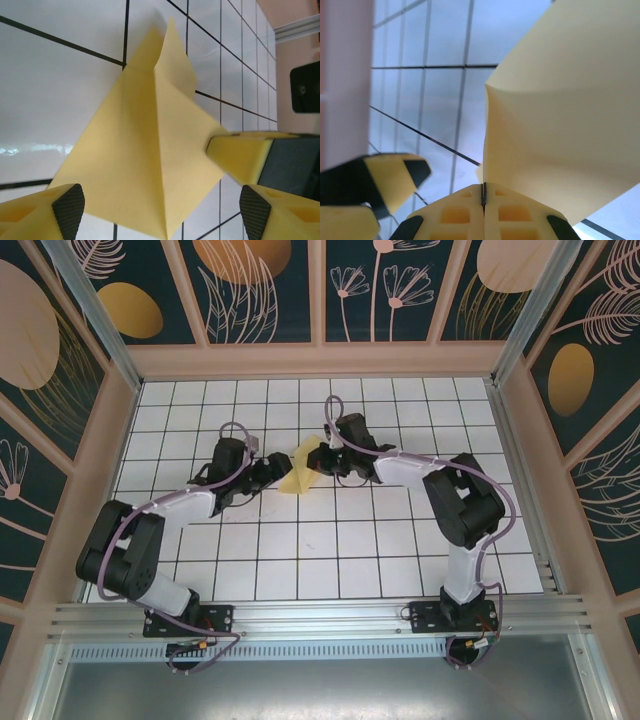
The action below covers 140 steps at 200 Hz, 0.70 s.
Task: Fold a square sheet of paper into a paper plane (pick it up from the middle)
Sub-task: Turn over the paper at the center of the table.
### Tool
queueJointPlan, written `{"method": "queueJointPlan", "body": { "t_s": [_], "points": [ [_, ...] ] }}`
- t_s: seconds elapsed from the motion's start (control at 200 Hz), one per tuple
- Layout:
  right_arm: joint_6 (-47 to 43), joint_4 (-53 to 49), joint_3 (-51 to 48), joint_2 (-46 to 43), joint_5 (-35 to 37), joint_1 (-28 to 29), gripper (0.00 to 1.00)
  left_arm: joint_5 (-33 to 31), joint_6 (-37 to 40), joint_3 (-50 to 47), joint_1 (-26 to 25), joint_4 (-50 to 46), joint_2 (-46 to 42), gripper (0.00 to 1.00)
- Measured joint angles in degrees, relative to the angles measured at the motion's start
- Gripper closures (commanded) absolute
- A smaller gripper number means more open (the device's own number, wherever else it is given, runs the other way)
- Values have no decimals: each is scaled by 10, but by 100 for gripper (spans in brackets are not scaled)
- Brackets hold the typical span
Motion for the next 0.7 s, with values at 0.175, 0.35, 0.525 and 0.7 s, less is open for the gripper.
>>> {"method": "queueJointPlan", "body": {
  "t_s": [0.175,0.35,0.525,0.7],
  "points": [
    [36,46,0,-15,-23,-5,95,12,-56,-78,0,65,-66,1],
    [78,77,0,-15,-41,-11,94,32,-115,-128,0,139,-82,1],
    [117,110,-1,-15,-59,-15,94,53,-165,-135,-9,227,-55,7],
    [147,135,-9,-15,-81,-15,94,61,-190,-130,-13,286,-14,19]
  ]
}}
